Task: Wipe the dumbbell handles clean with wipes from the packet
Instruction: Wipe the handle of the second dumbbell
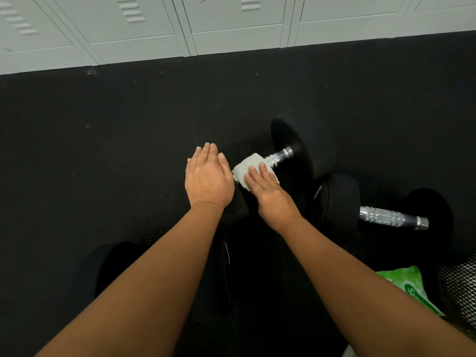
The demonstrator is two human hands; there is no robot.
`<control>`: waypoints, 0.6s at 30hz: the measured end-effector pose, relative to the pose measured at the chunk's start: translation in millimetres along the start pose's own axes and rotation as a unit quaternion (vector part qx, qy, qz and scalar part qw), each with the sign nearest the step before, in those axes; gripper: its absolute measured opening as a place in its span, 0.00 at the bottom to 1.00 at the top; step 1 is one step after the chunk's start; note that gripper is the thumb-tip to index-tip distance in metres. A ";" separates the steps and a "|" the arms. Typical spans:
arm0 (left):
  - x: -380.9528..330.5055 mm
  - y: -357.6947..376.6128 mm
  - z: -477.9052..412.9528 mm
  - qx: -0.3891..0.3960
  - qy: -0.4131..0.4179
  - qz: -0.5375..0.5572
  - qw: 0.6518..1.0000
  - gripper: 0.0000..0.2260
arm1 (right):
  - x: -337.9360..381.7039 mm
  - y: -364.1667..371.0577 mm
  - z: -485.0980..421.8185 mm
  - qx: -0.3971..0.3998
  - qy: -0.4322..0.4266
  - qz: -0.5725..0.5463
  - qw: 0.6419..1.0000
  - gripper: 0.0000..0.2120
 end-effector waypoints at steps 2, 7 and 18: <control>0.1 0.5 0.6 -0.001 0.000 -0.001 1.000 0.22 | 6.4 -1.3 3.7 0.027 -0.026 0.008 0.999 0.30; 1.1 1.5 0.2 -0.004 0.004 0.004 1.000 0.21 | 18.1 -12.6 -29.6 0.090 -0.050 0.034 0.994 0.26; 2.5 1.9 -0.1 -0.007 0.007 0.004 1.000 0.22 | 31.2 -21.2 -47.9 0.139 -0.006 0.065 0.988 0.19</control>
Point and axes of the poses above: each hand's wrist, its own z-axis away from the middle knuckle, its own y-axis out of the palm, x = y × z, the point moved 2 cm from there along -z, towards the middle knuckle, and after that the axes turned 7 degrees about y, right-handed, at the moved point
